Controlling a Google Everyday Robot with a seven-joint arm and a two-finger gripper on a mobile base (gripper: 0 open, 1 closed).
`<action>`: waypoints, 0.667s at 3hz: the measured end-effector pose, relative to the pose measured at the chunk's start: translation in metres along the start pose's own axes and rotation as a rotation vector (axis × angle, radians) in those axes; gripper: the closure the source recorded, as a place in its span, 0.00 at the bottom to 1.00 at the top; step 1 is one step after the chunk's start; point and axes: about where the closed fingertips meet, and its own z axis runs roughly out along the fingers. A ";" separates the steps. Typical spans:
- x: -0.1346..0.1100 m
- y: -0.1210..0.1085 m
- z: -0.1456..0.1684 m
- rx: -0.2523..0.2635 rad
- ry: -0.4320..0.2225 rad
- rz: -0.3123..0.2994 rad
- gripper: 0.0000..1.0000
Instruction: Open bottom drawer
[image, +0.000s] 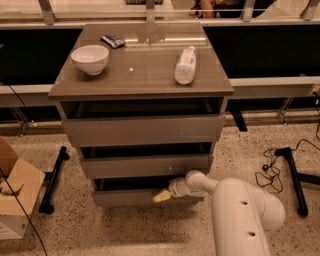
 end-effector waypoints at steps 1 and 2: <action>0.006 0.003 -0.002 -0.008 0.086 -0.048 0.00; 0.021 0.009 -0.010 -0.049 0.247 -0.148 0.00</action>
Offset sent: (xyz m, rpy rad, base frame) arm -0.0485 -0.0340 -0.0008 -0.3775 0.2116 0.3904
